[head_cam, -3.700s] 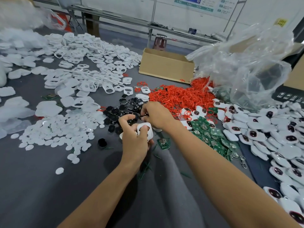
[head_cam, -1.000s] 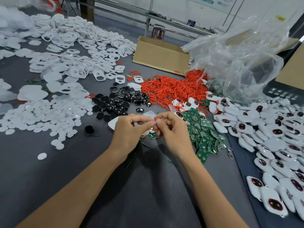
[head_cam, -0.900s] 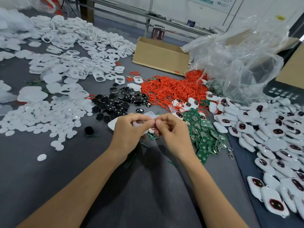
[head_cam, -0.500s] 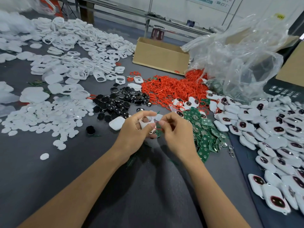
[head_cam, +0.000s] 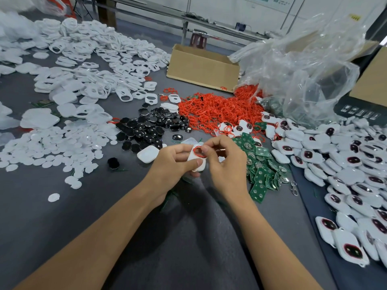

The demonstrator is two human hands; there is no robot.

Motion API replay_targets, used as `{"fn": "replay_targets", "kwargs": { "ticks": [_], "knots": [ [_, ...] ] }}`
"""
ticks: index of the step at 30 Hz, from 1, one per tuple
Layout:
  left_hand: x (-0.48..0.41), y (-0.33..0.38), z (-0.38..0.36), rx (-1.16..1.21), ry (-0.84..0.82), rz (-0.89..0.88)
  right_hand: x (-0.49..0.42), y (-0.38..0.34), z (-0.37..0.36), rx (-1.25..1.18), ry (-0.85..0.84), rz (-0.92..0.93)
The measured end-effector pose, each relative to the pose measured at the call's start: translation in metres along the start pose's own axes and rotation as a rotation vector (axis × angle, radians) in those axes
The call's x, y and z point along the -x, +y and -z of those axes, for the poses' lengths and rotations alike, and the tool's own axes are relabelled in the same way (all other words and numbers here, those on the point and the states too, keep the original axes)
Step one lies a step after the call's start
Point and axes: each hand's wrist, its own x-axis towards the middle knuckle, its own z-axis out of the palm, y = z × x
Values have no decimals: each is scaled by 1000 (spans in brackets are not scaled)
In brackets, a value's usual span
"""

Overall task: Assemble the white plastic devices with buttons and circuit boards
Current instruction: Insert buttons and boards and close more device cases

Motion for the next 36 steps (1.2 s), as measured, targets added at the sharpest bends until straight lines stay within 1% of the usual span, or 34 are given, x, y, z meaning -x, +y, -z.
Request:
{"fn": "replay_targets", "kwargs": {
  "ticks": [5,13,17,21,26,28,29,31,33,34,36],
  "knots": [
    [-1,2,-2,159,9,76,0,1,0,5,21,53],
    [0,5,1,238,20,112,2,3,-2,-10,34,93],
    [0,8,3,317,-2,149,4,2,-2,-51,75,160],
    [1,9,3,318,-7,149,4,5,-3,-38,102,251],
    [1,5,1,249,63,87,4,11,-4,-13,89,306],
    [2,2,0,124,119,28,4,12,-5,-24,59,273],
    [2,1,-1,47,150,-4,4,12,-5,-44,41,224],
    [1,-2,-2,-103,194,-74,2,11,-5,-173,-9,24],
    [0,-3,-2,-250,204,-159,0,9,-4,-379,-78,-204],
    [0,-3,-3,-305,204,-195,-1,9,-3,-456,-115,-277],
    [-1,-4,-3,-363,202,-238,-3,9,0,-491,-200,-313]
  ]
}}
